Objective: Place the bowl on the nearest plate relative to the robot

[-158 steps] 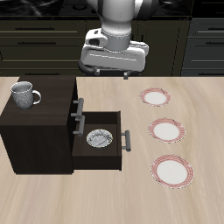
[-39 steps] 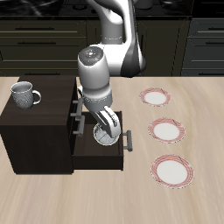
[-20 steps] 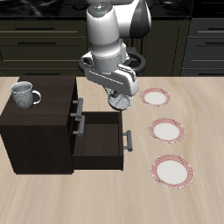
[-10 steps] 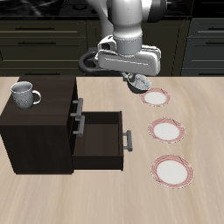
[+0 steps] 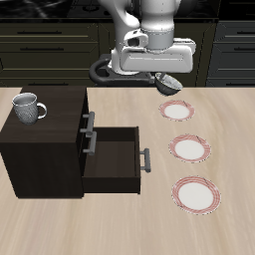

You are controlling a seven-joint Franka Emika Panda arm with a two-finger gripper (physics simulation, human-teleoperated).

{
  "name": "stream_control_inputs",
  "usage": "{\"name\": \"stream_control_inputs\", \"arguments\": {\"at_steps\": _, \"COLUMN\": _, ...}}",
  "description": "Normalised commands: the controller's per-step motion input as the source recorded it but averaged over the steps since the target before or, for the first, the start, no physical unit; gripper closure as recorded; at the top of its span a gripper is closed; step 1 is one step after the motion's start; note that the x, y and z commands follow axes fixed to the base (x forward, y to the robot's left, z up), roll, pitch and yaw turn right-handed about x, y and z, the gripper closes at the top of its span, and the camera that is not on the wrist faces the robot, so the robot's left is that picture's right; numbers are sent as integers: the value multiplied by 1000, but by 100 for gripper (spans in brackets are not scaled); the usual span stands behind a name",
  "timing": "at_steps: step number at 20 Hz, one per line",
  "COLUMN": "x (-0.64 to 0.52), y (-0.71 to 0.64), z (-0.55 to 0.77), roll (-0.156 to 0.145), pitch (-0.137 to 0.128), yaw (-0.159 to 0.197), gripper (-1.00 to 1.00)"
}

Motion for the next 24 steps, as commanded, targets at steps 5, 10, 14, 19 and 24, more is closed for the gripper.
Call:
{"name": "stream_control_inputs", "arguments": {"at_steps": 5, "x": -212, "y": 157, "z": -162, "roll": -33, "pitch": -25, "yaw": 183, "gripper": 100}}
{"name": "stream_control_inputs", "arguments": {"at_steps": 10, "x": -331, "y": 143, "z": -58, "roll": 5, "pitch": -79, "yaw": 123, "gripper": 100}}
{"name": "stream_control_inputs", "arguments": {"at_steps": 14, "x": -269, "y": 113, "z": -12, "roll": -14, "pitch": -72, "yaw": 45, "gripper": 100}}
{"name": "stream_control_inputs", "arguments": {"at_steps": 19, "x": -264, "y": 74, "z": -98, "roll": -14, "pitch": -29, "yaw": 1, "gripper": 100}}
{"name": "stream_control_inputs", "arguments": {"at_steps": 24, "x": -282, "y": 157, "z": -24, "roll": 28, "pitch": -74, "yaw": 52, "gripper": 100}}
